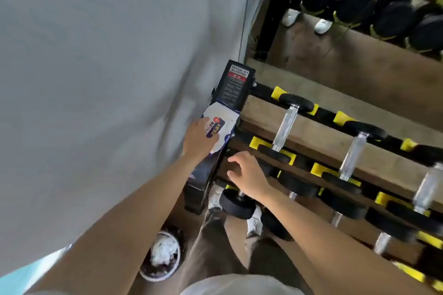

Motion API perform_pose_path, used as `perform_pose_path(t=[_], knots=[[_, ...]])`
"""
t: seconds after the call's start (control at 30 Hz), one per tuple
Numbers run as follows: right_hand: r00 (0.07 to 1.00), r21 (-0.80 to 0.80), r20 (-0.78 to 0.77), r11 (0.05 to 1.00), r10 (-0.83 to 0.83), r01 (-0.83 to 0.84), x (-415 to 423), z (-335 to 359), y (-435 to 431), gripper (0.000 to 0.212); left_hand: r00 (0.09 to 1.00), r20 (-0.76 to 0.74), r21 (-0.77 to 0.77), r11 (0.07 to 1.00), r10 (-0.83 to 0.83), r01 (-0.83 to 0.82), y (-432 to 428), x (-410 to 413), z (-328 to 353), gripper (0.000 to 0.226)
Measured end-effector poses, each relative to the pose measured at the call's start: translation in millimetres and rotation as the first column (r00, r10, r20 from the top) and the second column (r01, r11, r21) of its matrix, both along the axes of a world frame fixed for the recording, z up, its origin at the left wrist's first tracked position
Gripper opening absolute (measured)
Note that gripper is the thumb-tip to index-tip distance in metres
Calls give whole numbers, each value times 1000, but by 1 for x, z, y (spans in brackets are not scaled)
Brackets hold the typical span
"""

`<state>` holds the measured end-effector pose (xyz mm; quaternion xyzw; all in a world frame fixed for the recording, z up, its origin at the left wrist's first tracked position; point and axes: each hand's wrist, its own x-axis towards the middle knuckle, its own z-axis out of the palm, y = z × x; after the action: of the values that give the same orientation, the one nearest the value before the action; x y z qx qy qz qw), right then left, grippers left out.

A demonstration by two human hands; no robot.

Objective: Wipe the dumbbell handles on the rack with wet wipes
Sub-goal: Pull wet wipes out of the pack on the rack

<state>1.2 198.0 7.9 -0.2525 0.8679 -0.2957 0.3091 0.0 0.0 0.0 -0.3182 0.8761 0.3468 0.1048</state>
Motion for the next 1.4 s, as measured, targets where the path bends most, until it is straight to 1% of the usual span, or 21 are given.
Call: perform_pose_path(t=[0.13, 0.2, 0.33, 0.47, 0.6, 0.63, 0.67, 0.77, 0.83, 0.87, 0.9, 0.93, 0.97, 1.0, 1.03, 1.1, 1.13, 1.17, 1.2, 1.3, 1.4], knots=[[991, 95, -136, 995, 13, 0, -24, -8, -33, 48, 996, 22, -121, 988, -90, 92, -15, -13, -25, 71], [982, 129, -188, 992, 30, -5, -38, -13, -45, 53, 995, 20, -173, 980, -93, 95, -16, -20, -33, 74], [957, 194, -277, 980, 90, -36, -53, -27, -62, 57, 994, 2, -159, 982, -106, 105, -19, -25, -39, 69], [959, 166, -282, 984, -20, 69, -55, -33, -70, 53, 995, -2, -128, 987, -101, 100, -21, -25, -35, 68], [957, 155, -264, 975, -116, 161, -58, -28, -77, 51, 993, 38, -184, 976, -107, 113, -19, -28, -28, 65], [956, 149, -251, 970, -152, 193, -60, -27, -78, 51, 996, 27, -169, 982, -84, 87, -20, -29, -26, 59], [954, 142, -238, 965, -181, 219, -61, -25, -79, 50, 999, 12, -121, 991, -50, 51, -24, -30, -23, 50], [955, 157, -237, 963, -177, 218, -62, -28, -76, 49, 993, -38, 70, 991, 115, -112, -40, -31, -16, 26], [956, 204, -249, 957, -153, 206, -62, -33, -73, 49, 974, -89, 128, 972, 207, -195, -50, -28, -16, 23], [956, 229, -255, 952, -141, 201, -63, -35, -72, 49, 964, -146, 105, 972, 223, -209, -55, -26, -18, 24], [956, 243, -261, 949, -134, 200, -64, -37, -72, 48, 954, -228, 27, 981, 195, -194, -59, -24, -21, 26], [955, 247, -267, 949, -128, 196, -66, -38, -72, 46, 947, -297, -98, 982, 125, -161, -63, -22, -25, 28], [953, 241, -276, 951, -122, 192, -69, -39, -73, 43, 945, -325, -232, 966, 37, -117, -66, -20, -30, 30], [951, 230, -285, 955, -119, 188, -71, -39, -74, 39, 945, -321, -347, 936, -63, -55, -67, -20, -33, 33], [948, 219, -294, 957, -121, 190, -73, -37, -74, 36, 934, -310, -423, 905, -180, 34, -67, -20, -35, 37], [942, 202, -312, 960, -127, 196, -77, -35, -73, 36, 863, -281, -505, 830, -419, 238, -62, -18, -41, 41], [938, 190, -323, 963, -123, 192, -78, -33, -73, 38, 829, -248, -517, 793, -500, 323, -59, -17, -42, 40], [936, 179, -333, 967, -115, 183, -77, -32, -73, 41, 815, -209, -510, 771, -541, 381, -56, -15, -46, 38], [934, 170, -343, 972, -97, 163, -76, -30, -74, 44, 822, -175, -488, 773, -542, 406, -53, -14, -47, 38], [925, 217, -380, 974, 20, 68, -72, -28, -77, 45, 861, -150, -413, 822, -486, 392, -46, -14, -48, 40], [933, 266, -356, 962, 45, 55, -71, -28, -81, 44, 842, -201, -362, 837, -500, 410, -49, -13, -51, 34]])
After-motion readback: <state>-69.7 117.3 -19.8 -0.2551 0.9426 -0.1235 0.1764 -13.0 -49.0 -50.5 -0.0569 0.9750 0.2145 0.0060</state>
